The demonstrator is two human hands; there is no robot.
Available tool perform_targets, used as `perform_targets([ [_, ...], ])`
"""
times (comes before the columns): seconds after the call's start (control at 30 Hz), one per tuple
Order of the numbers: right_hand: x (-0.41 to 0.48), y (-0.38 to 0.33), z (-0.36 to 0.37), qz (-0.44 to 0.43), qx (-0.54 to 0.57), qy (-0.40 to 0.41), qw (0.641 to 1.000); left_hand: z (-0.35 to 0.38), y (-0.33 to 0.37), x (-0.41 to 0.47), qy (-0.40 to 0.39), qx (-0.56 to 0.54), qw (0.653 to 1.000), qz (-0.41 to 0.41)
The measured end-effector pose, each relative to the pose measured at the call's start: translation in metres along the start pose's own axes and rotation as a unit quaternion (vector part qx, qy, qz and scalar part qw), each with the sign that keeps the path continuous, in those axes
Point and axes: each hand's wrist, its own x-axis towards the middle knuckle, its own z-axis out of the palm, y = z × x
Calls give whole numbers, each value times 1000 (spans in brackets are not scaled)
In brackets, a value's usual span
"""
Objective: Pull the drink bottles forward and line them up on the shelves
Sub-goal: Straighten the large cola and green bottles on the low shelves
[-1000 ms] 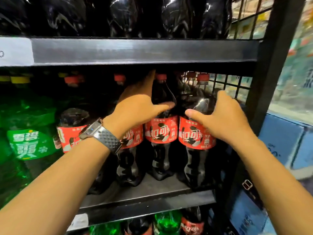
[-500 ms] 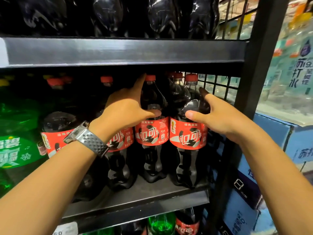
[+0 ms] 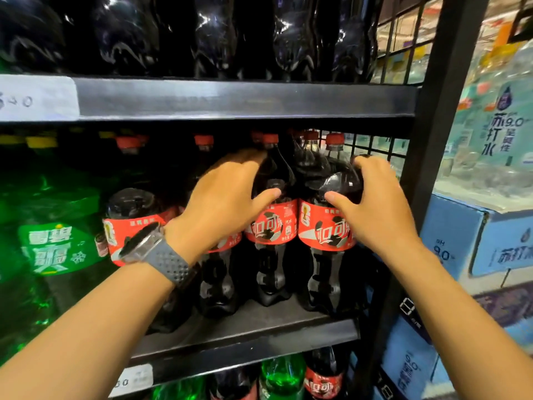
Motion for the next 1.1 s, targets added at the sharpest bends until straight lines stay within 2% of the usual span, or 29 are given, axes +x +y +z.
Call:
perform_targets([
  [0.07, -4, -9, -6, -31, -12, 57, 998, -14, 10, -7, 27, -48, 997, 44],
  [0.13, 0, -24, -17, -39, 24, 100, 994, -32, 21, -8, 46, -102, 991, 74],
  [0.23, 15, -43, -45, -65, 48, 159, 984, -63, 27, -1, 48, -158, 983, 73],
  [0.33, 32, -54, -61, -73, 10, 121, 990, -84, 25, 1, 28, -244, 967, 61],
  [0.47, 25, -56, -49, -80, -39, 78, 993, -79, 15, -17, 31, -258, 965, 45],
  [0.53, 14, -55, -39, -89, -51, 81, 991, -72, 11, -30, 52, -256, 964, 48],
  [0.63, -14, -54, -21, -76, -52, 135, 987, -60, 8, -51, 90, -248, 962, 67],
  [0.7, -46, -52, -4, -85, -7, 144, 986, -47, 8, -75, 66, -272, 957, 76],
  [0.77, -86, -45, 14, -76, 74, 57, 993, -28, 9, -106, -4, -311, 947, 83],
  [0.83, -132, -32, 34, -45, 132, -93, 986, -3, 9, -144, -77, -340, 934, 75],
  [0.9, -177, -13, 52, -12, 160, -269, 950, 26, 7, -186, -136, -353, 923, 67],
  [0.97, -216, 10, 71, 33, 173, -419, 891, 59, 1, -229, -206, -353, 911, 55],
  [1.03, -250, 36, 94, 94, 162, -476, 859, 95, -10, -271, -267, -329, 905, 32],
  [1.1, -274, 56, 116, 185, 138, -449, 864, 128, -20, -308, -303, -283, 909, -37],
])
